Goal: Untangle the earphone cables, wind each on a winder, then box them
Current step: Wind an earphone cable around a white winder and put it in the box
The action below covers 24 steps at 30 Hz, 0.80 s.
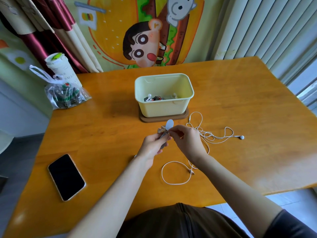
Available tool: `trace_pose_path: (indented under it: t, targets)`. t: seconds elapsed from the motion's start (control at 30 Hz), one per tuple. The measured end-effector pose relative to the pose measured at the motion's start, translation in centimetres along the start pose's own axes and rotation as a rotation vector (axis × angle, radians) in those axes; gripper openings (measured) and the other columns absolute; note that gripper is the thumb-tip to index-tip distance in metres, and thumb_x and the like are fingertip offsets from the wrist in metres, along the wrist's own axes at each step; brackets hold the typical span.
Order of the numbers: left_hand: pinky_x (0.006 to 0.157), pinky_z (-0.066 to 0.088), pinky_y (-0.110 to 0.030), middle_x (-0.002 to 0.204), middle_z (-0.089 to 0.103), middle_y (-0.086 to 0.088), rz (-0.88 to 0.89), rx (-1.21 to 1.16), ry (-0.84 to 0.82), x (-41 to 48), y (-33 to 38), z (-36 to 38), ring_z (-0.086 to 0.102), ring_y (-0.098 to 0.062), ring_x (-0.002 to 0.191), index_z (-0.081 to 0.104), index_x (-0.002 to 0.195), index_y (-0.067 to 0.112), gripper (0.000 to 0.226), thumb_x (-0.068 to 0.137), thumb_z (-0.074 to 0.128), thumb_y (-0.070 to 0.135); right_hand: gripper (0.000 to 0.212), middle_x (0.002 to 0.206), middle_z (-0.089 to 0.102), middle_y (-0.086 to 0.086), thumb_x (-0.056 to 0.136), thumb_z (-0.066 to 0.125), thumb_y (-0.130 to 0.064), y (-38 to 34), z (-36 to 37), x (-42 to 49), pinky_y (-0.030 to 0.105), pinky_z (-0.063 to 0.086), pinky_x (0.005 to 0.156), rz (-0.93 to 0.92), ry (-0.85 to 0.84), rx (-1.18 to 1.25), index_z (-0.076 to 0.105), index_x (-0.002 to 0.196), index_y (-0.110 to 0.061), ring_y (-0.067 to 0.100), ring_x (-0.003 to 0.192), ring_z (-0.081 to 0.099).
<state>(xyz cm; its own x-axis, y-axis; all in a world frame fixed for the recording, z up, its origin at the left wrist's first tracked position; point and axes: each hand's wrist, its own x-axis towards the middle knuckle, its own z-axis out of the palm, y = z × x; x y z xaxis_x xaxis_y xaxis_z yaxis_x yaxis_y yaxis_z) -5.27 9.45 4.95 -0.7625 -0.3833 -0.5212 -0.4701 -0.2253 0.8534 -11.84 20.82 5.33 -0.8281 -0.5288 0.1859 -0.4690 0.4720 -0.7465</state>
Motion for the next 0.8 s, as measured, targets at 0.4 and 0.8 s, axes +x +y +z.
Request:
trace_pose_path:
  t: [0.4, 0.8]
  targets:
    - [0.089, 0.043, -0.038, 0.081, 0.068, 0.006, -0.007, -0.057, 0.086, 0.1, 1.0, 0.4, 0.06, -0.015, 0.086, 0.068, 0.08, 0.024, 0.025, 0.09, 0.059, 0.045, 0.006, 0.085, 0.069, 0.001, 0.087, 0.063, -0.015, -0.3, -0.1, 0.2, 0.025, 0.051, 0.066, -0.065, 0.004, -0.074, 0.067, 0.091, -0.012, 0.015, 0.074, 0.06]
    - [0.089, 0.043, -0.039, 0.103, 0.071, -0.003, -0.117, -0.324, 0.011, 0.5, 1.4, 0.0, 0.065, -0.017, 0.095, 0.066, 0.102, 0.022, 0.022, 0.093, 0.055, 0.039, 0.004, 0.076, 0.065, -0.002, 0.09, 0.062, -0.013, -1.6, 0.0, 0.4, 0.005, 0.044, 0.056, 0.114, -0.024, 0.229, 0.059, 0.089, -0.011, -0.009, 0.062, 0.061]
